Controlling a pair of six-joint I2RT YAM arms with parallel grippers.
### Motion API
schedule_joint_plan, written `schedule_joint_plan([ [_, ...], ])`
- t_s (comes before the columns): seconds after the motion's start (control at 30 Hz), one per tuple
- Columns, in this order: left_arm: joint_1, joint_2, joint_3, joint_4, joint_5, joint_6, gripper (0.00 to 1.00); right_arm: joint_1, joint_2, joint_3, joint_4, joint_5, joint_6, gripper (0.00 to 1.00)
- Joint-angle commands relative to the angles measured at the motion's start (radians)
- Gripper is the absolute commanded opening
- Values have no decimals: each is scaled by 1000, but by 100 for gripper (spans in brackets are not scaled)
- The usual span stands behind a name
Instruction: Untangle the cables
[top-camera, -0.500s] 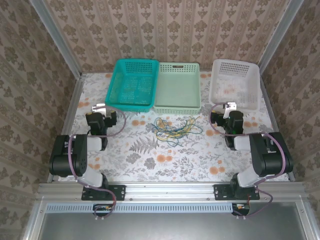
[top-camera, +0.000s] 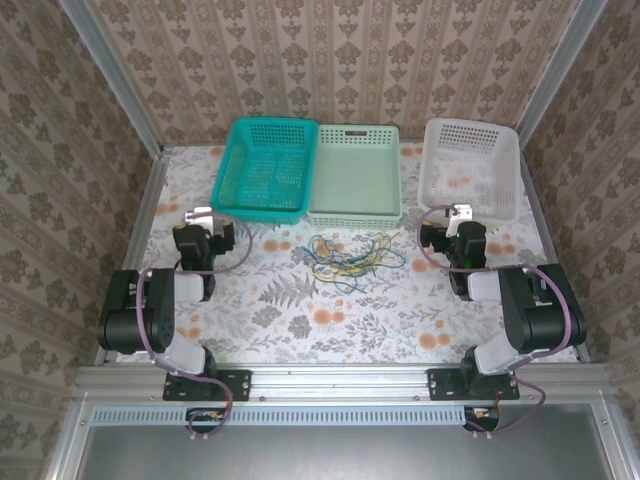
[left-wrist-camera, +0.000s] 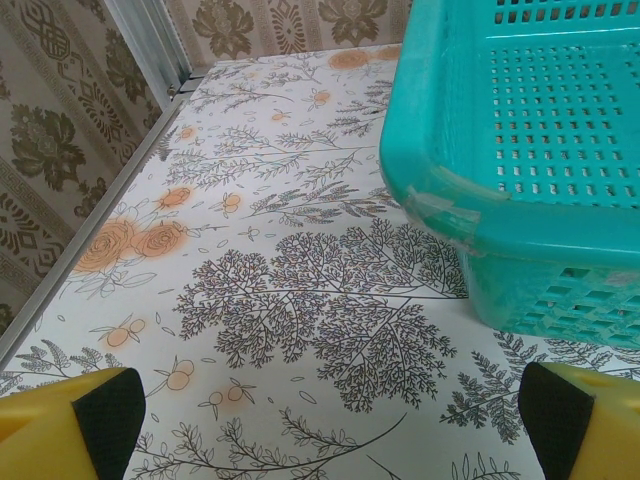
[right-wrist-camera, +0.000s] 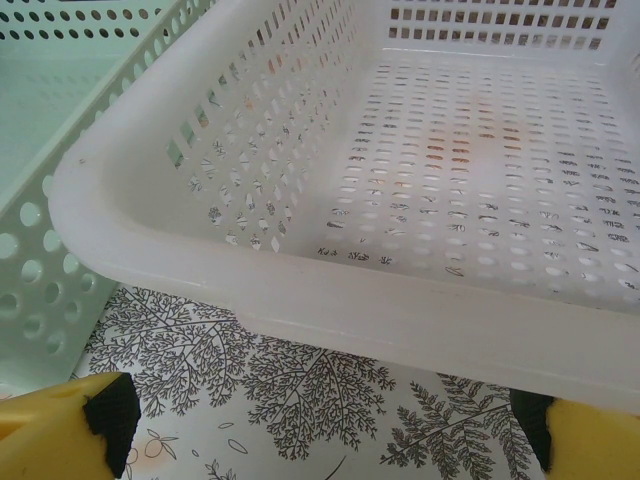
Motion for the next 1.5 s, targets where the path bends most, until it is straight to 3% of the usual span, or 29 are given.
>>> schedule_joint_plan([
  [0.0, 0, 1, 0, 9, 19, -14, 100, 2, -4, 12, 19, 5, -4, 100],
  [0.1, 0, -1, -5, 16, 21, -14, 100, 3, -17, 16, 8, 11, -3, 99],
  [0.17, -7, -50, -3, -10, 11, -2, 100, 6, -104, 86, -210, 21, 5, 96],
  [0.23, -36, -169, 62, -269, -110, -45, 100, 3, -195, 246, -624, 75, 119, 95],
  [0.3, -41, -286, 185, -655, -214, -187, 100, 6, -231, 345, -855, 19, 142, 87],
  [0.33, -45, -333, 232, -812, -241, -253, 100, 11, -251, 359, -911, -37, 141, 84],
  [0.4, -80, -437, 248, -951, -256, -303, 100, 33, -296, 346, -964, -123, 150, 82],
  [0.5, -196, -589, 209, -1004, -305, -316, 100, 88, -337, 329, -1036, -197, 166, 80],
  [0.63, -364, -735, 209, -1116, -415, -357, 100, 223, -358, 318, -1133, -177, 200, 79],
  [0.8, -537, -734, 224, -1116, -390, -335, 100, 276, -337, 259, -1107, -110, 269, 79],
  [0.97, -679, -611, 268, -985, -308, -230, 100, 280, -191, 370, -1206, -112, 279, 75],
  [1.13, -694, -538, 280, -867, -117, -207, 100, 285, -77, 420, -1219, -88, 251, 71],
  [1.47, -694, -460, 306, -833, -52, -199, 100, 306, 46, 506, -1232, -42, 224, 65],
])
